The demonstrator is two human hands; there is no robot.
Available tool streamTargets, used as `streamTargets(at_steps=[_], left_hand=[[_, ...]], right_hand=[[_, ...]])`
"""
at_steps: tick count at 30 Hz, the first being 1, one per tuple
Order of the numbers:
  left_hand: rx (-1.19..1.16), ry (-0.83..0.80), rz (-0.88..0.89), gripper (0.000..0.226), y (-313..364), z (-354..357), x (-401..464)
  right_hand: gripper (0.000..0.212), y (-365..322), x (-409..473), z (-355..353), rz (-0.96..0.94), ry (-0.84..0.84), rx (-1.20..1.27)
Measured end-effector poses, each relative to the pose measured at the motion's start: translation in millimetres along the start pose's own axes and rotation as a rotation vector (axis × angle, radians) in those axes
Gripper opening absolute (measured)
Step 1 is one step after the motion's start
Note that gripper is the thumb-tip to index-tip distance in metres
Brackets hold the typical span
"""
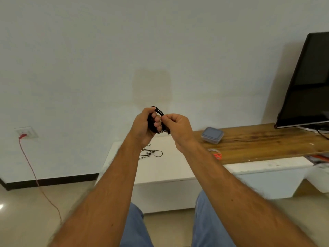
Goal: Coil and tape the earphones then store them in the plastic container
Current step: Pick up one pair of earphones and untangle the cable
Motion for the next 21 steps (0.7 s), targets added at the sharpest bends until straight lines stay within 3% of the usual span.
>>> streamTargets(at_steps=[6,10,21], left_hand=[[0.174,0.214,0.045,0.029,-25,-10,22],[0.211,0.265,0.035,0.029,-39,-20,31],[0.382,0.238,-0.212,0.025,-97,-72,62]], right_hand=[[0.016,39,14,-4,0.029,0.134,-0.047],[0.014,58,22,-8,0.080,0.160,-0.084],[0.012,114,43,-34,0.328,0.182,-0.092]])
Point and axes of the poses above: each hand's wrist, its own x-axis towards the middle knuckle, its own z-axis out of the palm, y = z × x, the point moved 1 cm from there along x, towards the middle knuckle, and after that the axes turned 2 degrees about -z, right-handed, at the moved point
